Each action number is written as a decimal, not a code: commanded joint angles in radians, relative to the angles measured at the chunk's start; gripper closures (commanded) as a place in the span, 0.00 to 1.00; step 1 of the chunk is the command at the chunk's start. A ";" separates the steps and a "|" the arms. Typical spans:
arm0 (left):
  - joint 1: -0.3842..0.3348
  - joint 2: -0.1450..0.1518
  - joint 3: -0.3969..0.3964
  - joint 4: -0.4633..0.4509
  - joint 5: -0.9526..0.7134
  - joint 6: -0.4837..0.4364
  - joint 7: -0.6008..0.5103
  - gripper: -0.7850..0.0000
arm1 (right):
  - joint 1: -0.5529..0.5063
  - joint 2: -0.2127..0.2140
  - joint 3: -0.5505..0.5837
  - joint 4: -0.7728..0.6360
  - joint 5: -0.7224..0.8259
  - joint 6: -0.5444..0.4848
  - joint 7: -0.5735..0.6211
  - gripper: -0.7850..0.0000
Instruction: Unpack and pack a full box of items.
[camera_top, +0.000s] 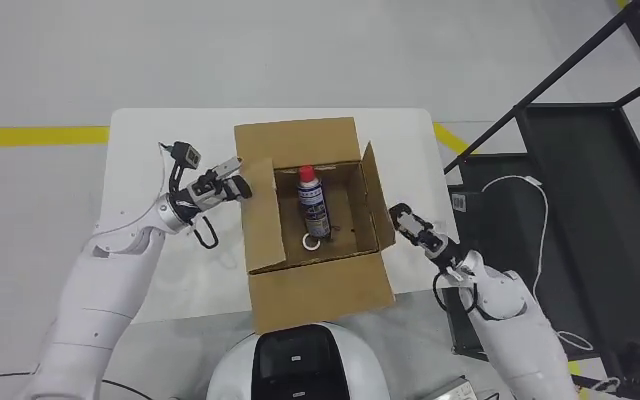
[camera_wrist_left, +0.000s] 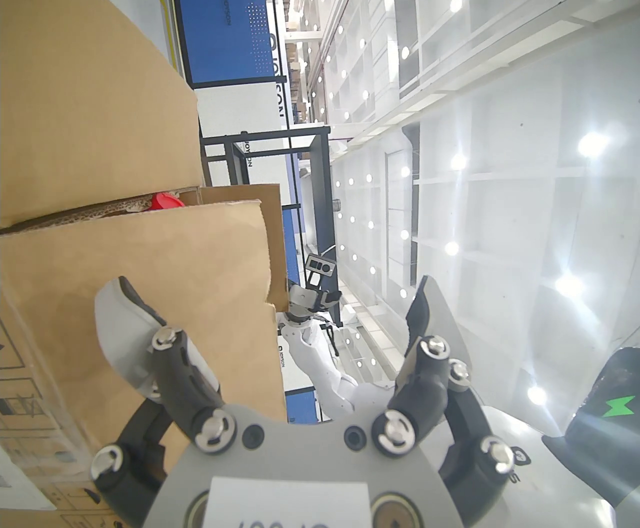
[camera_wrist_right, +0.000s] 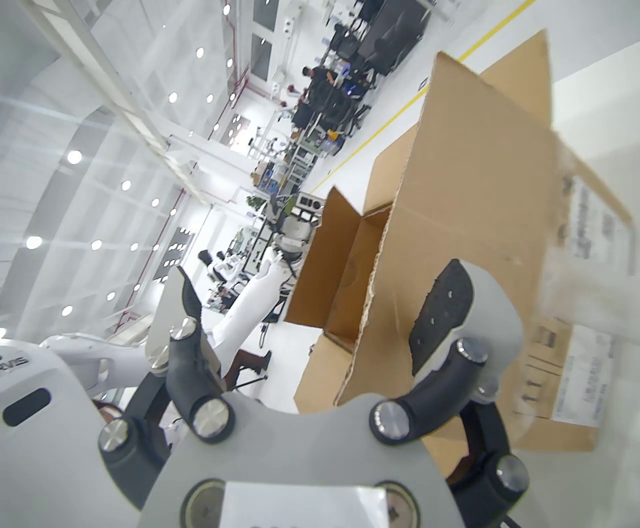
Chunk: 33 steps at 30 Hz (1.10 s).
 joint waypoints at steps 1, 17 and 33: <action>-0.001 -0.001 0.006 0.000 0.027 -0.006 0.006 0.00 | 0.023 -0.001 -0.034 0.008 0.001 0.008 0.031 0.00; 0.044 0.018 -0.002 -0.078 0.369 -0.046 0.107 0.00 | 0.139 -0.017 -0.219 0.089 -0.217 0.111 0.020 0.00; 0.111 0.039 -0.162 -0.150 0.134 -0.026 0.100 0.00 | 0.075 0.006 -0.099 0.003 -0.118 0.059 0.025 0.00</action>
